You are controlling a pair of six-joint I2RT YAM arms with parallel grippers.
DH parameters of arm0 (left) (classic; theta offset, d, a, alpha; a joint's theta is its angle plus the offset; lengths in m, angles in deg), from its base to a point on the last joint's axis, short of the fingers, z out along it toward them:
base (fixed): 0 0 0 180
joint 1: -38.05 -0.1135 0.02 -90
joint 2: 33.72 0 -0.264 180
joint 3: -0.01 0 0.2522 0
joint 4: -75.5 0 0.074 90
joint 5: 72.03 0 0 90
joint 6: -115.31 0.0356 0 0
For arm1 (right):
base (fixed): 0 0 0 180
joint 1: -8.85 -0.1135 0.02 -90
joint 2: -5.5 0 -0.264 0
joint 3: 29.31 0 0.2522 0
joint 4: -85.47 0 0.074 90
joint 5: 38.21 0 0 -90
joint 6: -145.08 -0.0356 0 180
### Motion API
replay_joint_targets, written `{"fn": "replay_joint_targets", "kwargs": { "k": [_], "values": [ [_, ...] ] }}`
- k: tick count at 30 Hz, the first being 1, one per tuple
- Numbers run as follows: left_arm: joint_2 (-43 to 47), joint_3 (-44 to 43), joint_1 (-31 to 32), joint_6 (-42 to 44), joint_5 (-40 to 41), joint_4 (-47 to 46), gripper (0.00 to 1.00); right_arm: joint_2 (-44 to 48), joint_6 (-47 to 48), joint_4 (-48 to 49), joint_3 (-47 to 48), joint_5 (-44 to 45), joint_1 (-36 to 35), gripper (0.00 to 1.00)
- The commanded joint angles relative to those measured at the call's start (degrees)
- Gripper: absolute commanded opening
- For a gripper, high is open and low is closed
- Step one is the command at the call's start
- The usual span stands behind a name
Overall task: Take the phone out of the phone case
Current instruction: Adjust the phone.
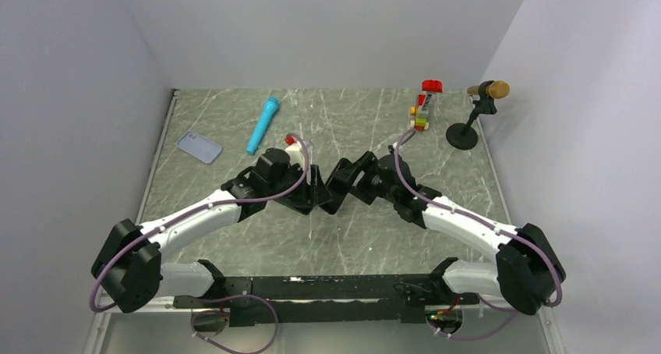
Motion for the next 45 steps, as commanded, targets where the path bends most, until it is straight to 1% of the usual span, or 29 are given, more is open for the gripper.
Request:
{"fn": "replay_joint_targets", "kwargs": {
  "k": [1, 3, 5, 6, 8, 10, 11, 12, 13, 15, 16, 17, 20, 23, 25, 27, 29, 30, 31, 36, 38, 40, 41, 42, 45],
  "values": [
    [1.13, -1.31, 0.34, -0.82, 3.24, -0.35, 0.64, 2.91, -5.29, 6.86, 1.04, 3.52, -4.41, 0.0],
    [2.44, -0.21, 0.46, -1.16, 3.35, -0.45, 0.57, 2.85, -6.02, 6.68, 1.73, 5.17, -6.39, 0.0],
    [4.24, 1.1, 0.58, -1.8, 3.07, -0.79, 0.48, 2.64, -6.58, 7.19, 2.09, 6.11, -8.14, 0.0],
    [4.98, 1.84, 0.58, -2.11, 2.74, -1.19, 0.41, 2.48, -7.04, 7.28, 2.13, 6.76, -9.28, 0.0],
    [6.04, 2.74, 0.65, -2.57, 1.88, -1.68, 0.24, 2.25, -7.28, 8.09, 2.19, 7.48, -10.72, 0.0],
    [6.92, 3.08, 0.68, -2.6, 1.43, -1.09, 0.03, 1.92, -7.13, 8.44, 2.32, 7.4, -11.68, 0.0],
    [7.38, 3.09, 0.65, -2.45, 1.44, -0.24, 0.0, 1.87, -6.66, 9.06, 2.14, 6.8, -11.78, 0.0],
    [7.91, 3.14, 0.67, -2.07, 1.35, 0.25, 0.0, 1.7, -5.48, 10.42, 2.0, 5.86, -11.83, 0.0],
    [8.69, 3.16, 0.68, -1.76, 1.33, 0.83, 0.0, 1.63, -3.67, 11.27, 2.31, 5.02, -11.78, 0.16],
    [10.56, 3.37, 0.65, -1.47, 0.76, 1.91, 0.0, 1.27, 0.83, 6.42, 5.22, 4.23, -11.81, 0.62],
    [11.68, 3.34, 0.64, -1.11, 0.68, 2.63, 0.0, 1.13, 3.39, 2.84, 7.14, 4.61, -11.8, 0.87],
    [12.67, 3.12, 0.63, -0.54, 0.71, 3.51, 0.0, 1.17, 6.12, -0.88, 9.05, 5.12, -11.84, 0.98],
    [15.79, 2.28, 0.57, 1.59, 1.51, 7.12, 0.0, 2.3, 12.0, -8.82, 11.92, 7.17, -11.81, 1.0],
    [18.64, 2.46, -0.08, 3.76, -0.11, 9.14, 0.0, 5.14, 16.74, -13.23, 12.75, 9.9, -11.5, 1.0],
    [20.45, 3.0, -0.92, 4.79, -3.62, 9.7, 0.0, 6.67, 21.62, -15.13, 12.3, 11.98, -11.48, 1.0],
    [22.34, 3.62, -1.94, 5.79, -7.09, 10.16, 0.0, 8.5, 28.43, -15.19, 10.69, 10.8, -11.17, 1.0],
    [23.54, 3.71, -2.95, 7.02, -10.67, 11.42, 0.0, 9.63, 30.7, -19.93, 10.74, 12.1, -10.44, 1.0],
    [24.04, 3.66, -3.59, 7.61, -12.22, 12.06, 0.0, 10.59, 31.71, -21.83, 10.22, 11.71, -9.86, 0.99],
    [24.54, 3.55, -4.28, 8.39, -13.81, 12.63, 0.0, 11.77, 32.76, -21.4, 9.18, 9.66, -8.8, 0.99],
    [25.4, 2.88, -8.28, 9.02, -21.09, 13.16, 0.0, 16.93, 37.62, -15.28, 3.85, -9.01, 1.5, 0.99],
    [25.29, 3.67, -9.89, 7.56, -24.14, 11.7, 0.0, 18.76, 37.49, -11.1, 1.07, -14.84, 3.45, 1.0],
    [25.32, 5.65, -11.94, 5.13, -28.75, 7.92, 0.0, 19.79, 35.24, -4.98, -1.45, -21.29, 4.3, 1.0],
    [25.4, 6.84, -13.05, 3.62, -30.68, 4.61, 0.0, 19.6, 33.33, 1.84, -2.86, -28.14, 4.81, 1.0],
    [25.36, 7.99, -14.32, 1.49, -32.28, 2.17, 0.0, 18.84, 31.11, 6.45, -4.12, -31.99, 4.99, 1.0],
    [24.43, 10.75, -15.9, -3.35, -36.62, -5.6, 0.0, 14.27, 23.33, 18.0, -5.92, -38.46, 5.0, 0.99]
  ]
}}
